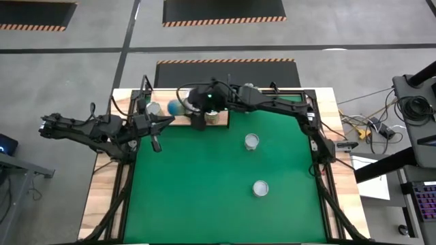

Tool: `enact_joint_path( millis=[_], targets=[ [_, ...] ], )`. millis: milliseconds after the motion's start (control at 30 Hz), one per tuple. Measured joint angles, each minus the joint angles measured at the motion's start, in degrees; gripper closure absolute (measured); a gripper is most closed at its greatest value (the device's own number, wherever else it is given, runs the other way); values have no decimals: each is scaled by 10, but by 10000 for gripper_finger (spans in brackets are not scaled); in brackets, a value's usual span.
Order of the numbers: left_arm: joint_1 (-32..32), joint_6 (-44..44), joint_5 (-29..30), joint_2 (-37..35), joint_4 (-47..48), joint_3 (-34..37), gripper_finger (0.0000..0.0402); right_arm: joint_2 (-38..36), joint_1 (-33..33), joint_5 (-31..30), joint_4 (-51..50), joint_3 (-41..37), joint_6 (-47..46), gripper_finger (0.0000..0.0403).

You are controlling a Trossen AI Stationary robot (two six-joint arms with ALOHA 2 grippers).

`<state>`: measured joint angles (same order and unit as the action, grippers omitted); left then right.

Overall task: Pick and place cans onto a shelf
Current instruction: Put the canned cherries on the shelf

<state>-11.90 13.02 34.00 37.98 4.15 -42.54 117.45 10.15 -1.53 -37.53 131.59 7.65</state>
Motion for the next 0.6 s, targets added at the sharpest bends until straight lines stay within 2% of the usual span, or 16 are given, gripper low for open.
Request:
enact_joint_path(
  millis=[133, 300, 467, 600],
  targets=[
    [0, 0, 0, 0, 5, 0, 402, 22, 0, 34, 14, 0, 10, 78],
    [0, 0, 0, 2, 8, 0, 402, 37, -2, 77, -21, -1, 14, 78],
    [0, 0, 0, 2, 8, 0, 402, 36, -11, 136, -63, -29, 26, 78],
    [0, 0, 0, 2, 8, 0, 402, 36, -24, 146, -85, -62, 41, 78]
  ],
)
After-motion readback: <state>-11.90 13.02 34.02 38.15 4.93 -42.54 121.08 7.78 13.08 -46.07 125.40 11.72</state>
